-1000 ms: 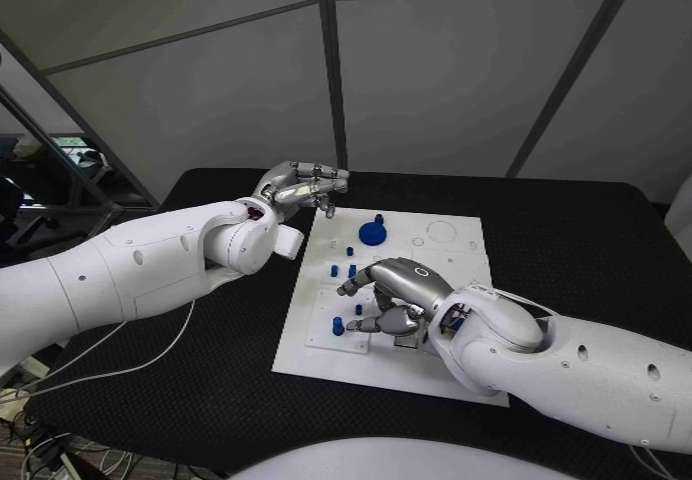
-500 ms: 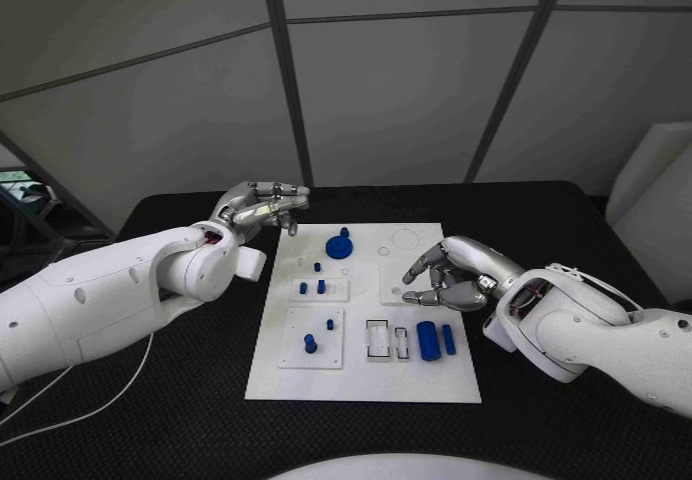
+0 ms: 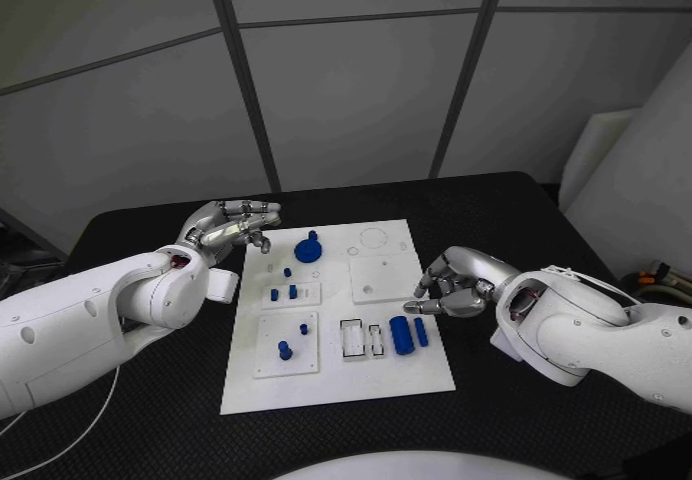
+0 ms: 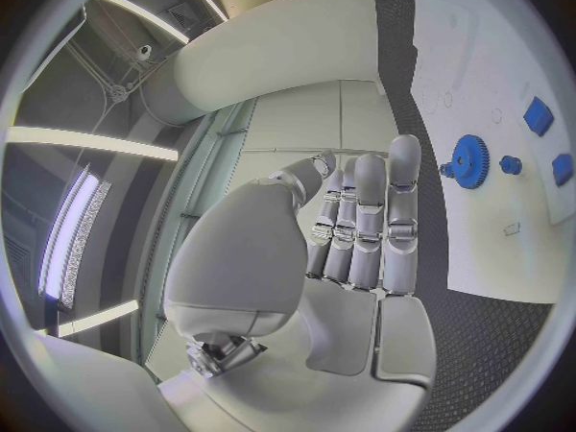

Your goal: Assemble the parts on the task board

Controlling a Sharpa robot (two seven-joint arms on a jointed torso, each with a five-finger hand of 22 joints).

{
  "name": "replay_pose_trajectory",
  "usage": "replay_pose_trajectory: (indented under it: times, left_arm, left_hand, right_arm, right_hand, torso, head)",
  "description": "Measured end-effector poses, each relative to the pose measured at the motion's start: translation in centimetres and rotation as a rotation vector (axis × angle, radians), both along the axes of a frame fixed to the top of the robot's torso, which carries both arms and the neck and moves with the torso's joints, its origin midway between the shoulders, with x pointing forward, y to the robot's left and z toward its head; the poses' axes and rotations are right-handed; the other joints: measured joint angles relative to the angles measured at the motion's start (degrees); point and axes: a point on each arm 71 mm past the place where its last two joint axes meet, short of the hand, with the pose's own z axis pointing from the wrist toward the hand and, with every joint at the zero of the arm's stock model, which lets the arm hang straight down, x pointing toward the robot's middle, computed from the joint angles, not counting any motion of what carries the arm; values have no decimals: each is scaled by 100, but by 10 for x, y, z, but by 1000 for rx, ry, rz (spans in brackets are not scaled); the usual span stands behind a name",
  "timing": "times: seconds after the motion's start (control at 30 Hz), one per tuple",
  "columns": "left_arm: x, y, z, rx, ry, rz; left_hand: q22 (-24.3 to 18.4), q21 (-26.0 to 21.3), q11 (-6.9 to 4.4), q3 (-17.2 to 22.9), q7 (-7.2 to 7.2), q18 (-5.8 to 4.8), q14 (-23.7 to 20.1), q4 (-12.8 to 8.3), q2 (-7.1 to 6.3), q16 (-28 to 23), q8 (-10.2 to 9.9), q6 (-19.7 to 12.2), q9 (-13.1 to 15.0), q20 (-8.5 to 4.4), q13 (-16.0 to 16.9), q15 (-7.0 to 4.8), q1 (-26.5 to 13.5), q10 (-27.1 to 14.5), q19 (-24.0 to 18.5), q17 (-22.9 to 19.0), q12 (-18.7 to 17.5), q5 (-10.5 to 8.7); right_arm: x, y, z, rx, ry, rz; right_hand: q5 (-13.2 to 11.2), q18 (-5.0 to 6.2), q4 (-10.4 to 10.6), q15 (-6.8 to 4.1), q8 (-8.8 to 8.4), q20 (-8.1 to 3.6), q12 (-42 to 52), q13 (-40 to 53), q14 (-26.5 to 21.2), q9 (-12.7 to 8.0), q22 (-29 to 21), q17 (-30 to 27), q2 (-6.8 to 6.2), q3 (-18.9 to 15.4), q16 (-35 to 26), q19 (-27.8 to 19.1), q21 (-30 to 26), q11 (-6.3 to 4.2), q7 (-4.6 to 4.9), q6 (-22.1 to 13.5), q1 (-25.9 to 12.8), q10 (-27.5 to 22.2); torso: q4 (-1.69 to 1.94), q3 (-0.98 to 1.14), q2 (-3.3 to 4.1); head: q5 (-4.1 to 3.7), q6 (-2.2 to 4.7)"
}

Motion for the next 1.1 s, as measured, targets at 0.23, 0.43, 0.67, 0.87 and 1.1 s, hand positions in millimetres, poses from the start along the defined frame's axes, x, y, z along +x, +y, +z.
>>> replay_pose_trajectory:
  times: [0.23, 0.43, 0.67, 0.87, 1.1]
  left_arm:
    - [-2, -2, -1, -5, 3, -3]
    - [-3, -1, -1, -7, 3, -2]
    - [-4, 0, -1, -7, 2, 1]
    - [-4, 0, -1, -8, 2, 1]
    - [-4, 1, -1, -8, 2, 2]
  left_hand:
    - [0, 0, 0, 0, 0, 0, 0, 0, 0, 0, 0, 0, 0, 0, 0, 0, 0, 0, 0, -2, 2, 0]
    - [0, 0, 1, 0, 0, 0, 0, 0, 0, 0, 0, 0, 0, 0, 0, 0, 0, 1, 0, -6, 21, 0]
    - [1, 0, 1, 0, 0, 0, 0, 0, 0, 0, 0, 0, 0, 0, 0, 0, 0, 1, 0, -6, 21, 0]
    - [1, 0, 2, 0, 0, 0, 0, 0, 0, 0, 0, 0, 0, 0, 0, 0, 0, 2, 0, -6, 21, 0]
    - [-12, 0, 2, 0, 0, 0, 0, 0, 0, 0, 0, 0, 1, 0, 0, 0, 0, 2, 0, -11, 21, 0]
  right_arm:
    - [-5, 7, -13, -72, 44, -17]
    - [-10, 14, -24, -108, 66, -9]
    - [-12, 21, -31, -132, 71, 5]
    - [-13, 25, -37, -149, 83, 15]
    - [-11, 30, -44, -166, 96, 28]
  right_hand:
    - [-5, 1, 11, 0, 64, 0, 3, 74, 0, 40, 0, 6, 0, -75, 0, 0, 0, 0, -19, -19, 0, 0]
    - [-32, 1, 9, 0, 99, 0, 3, 105, 0, 62, -1, 28, 0, -104, 21, 0, 0, 0, -19, -19, 0, -1]
    - [-32, 2, 7, 0, 130, 0, 27, 141, 0, 77, -1, 54, -1, -134, 21, -1, 23, 0, -19, -19, 50, -1]
    - [-32, 1, 7, 1, 162, 0, 27, 159, 0, 91, -1, 83, 32, -134, 50, -1, 23, 0, -19, -18, 94, -1]
    - [-32, 2, 7, 1, 163, 0, 27, 159, 0, 91, -2, 83, 31, -134, 50, -1, 23, 0, -19, -18, 93, -1]
  torso:
    - [-6, -9, -5]
    - [-6, -21, -5]
    - [-6, -22, 3]
    - [-6, -26, 7]
    - [-6, -27, 7]
  head:
    - [39, -9]
    - [85, -39]
    - [124, -77]
    - [133, -87]
    - [167, -101]
